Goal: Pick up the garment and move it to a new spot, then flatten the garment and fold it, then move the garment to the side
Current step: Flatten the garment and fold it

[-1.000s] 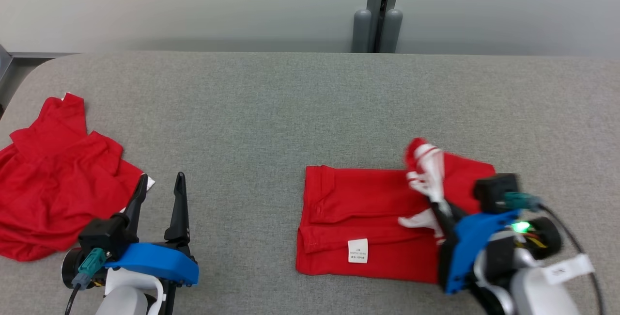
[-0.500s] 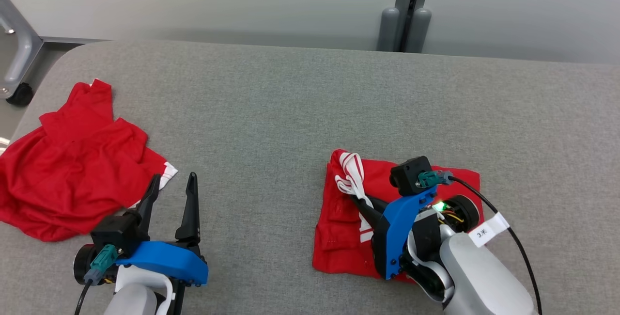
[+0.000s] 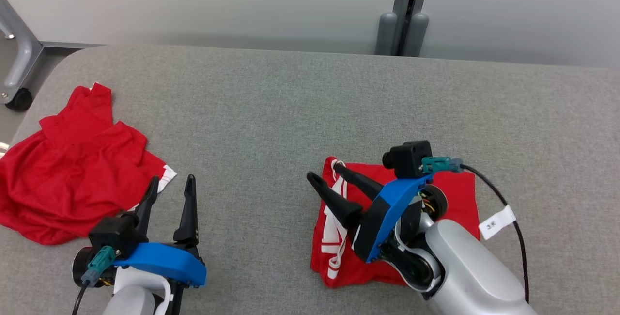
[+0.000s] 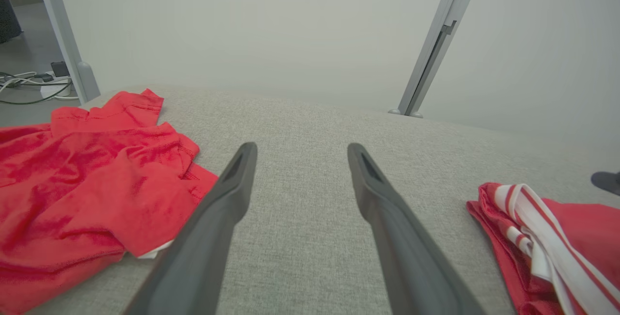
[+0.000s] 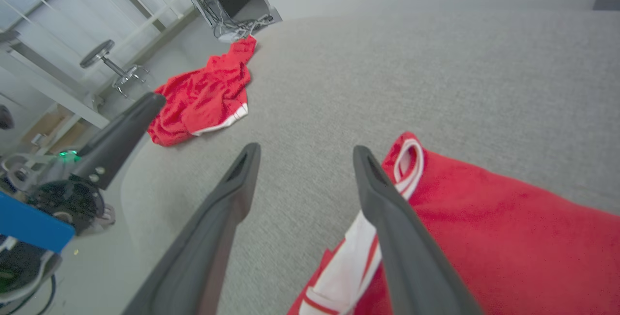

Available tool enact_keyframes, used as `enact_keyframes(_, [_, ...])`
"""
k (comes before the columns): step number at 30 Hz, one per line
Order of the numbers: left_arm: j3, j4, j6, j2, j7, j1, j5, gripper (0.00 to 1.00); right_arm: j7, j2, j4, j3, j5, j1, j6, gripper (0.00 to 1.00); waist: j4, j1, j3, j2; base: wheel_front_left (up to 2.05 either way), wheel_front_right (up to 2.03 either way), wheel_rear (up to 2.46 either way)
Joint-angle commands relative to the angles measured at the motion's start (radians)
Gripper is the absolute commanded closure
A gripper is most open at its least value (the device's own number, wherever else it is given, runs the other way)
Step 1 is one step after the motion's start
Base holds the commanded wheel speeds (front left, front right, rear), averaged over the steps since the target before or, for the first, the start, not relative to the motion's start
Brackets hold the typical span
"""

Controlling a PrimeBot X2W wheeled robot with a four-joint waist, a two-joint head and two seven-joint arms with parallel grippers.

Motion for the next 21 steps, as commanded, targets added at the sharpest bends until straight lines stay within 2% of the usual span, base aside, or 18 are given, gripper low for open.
enact_keyframes(1, [0.010,-0.006,0.000,0.009,-0.004,0.003,-0.004,0.00,-0.033,-0.001,-0.068,0.007,0.086,-0.024,0.000,0.00,-0.008,0.0000,-0.005,0.0000,0.00,0.00,0.00])
enact_keyframes(2, [0.013,-0.008,0.001,0.014,-0.004,0.006,-0.005,0.00,-0.053,-0.002,-0.101,0.004,0.109,-0.029,0.000,0.00,-0.011,0.0000,-0.008,0.0000,0.00,0.00,0.00])
enact_keyframes(4, [0.017,-0.015,0.008,0.015,-0.004,0.016,-0.005,0.00,-0.099,-0.003,-0.142,-0.030,0.075,-0.036,0.000,0.00,-0.018,0.0000,-0.014,0.0000,0.00,0.00,0.00])
enact_keyframes(9, [0.021,-0.034,0.017,0.015,-0.004,0.032,-0.006,0.00,-0.160,-0.046,-0.218,-0.183,-0.128,0.029,0.000,0.00,-0.027,0.0000,-0.028,0.0000,0.00,0.00,0.00])
enact_keyframes(14, [0.023,-0.039,0.018,0.015,-0.004,0.041,-0.010,0.00,-0.134,-0.072,-0.275,-0.331,-0.315,0.172,0.000,0.00,-0.032,0.0000,-0.031,0.0000,0.00,0.00,0.00])
enact_keyframes(21, [0.026,-0.050,0.019,0.017,-0.005,0.040,-0.009,0.00,-0.113,-0.043,-0.267,-0.405,-0.443,0.334,0.000,0.00,-0.035,0.0000,-0.018,0.0000,0.00,0.00,0.00])
